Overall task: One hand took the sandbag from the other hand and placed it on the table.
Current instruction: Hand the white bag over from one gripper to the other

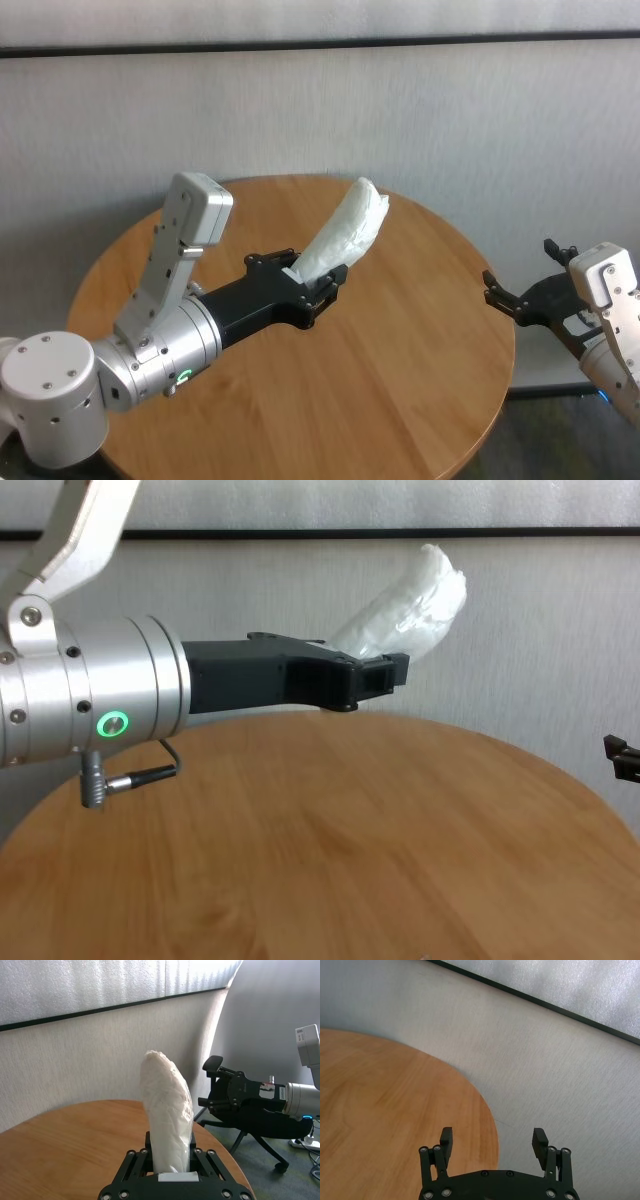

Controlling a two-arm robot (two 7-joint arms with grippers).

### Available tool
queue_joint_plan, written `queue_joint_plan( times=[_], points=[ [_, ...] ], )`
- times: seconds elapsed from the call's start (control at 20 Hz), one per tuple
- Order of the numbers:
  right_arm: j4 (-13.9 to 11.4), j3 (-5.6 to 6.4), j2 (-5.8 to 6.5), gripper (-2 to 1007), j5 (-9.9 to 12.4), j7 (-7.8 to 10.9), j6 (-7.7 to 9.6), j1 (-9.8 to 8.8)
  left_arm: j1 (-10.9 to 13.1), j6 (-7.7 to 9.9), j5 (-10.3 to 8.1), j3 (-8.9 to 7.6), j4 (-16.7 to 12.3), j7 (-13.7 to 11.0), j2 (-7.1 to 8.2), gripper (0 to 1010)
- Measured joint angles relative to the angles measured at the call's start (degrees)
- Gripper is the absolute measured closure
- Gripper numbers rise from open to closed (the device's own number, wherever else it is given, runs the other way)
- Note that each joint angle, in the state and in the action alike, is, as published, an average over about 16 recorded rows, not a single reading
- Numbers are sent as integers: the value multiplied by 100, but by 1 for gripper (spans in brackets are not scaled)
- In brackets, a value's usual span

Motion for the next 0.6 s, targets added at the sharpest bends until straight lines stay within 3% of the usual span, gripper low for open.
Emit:
queue_joint_plan(
  times=[0.3,0.6],
  points=[
    [-44,12,26,4,-81,-3,-75,-11,0,0,0,0,0,0,0,649],
    [-176,72,94,4,-177,98,-266,-53,0,0,0,0,0,0,0,649]
  ],
)
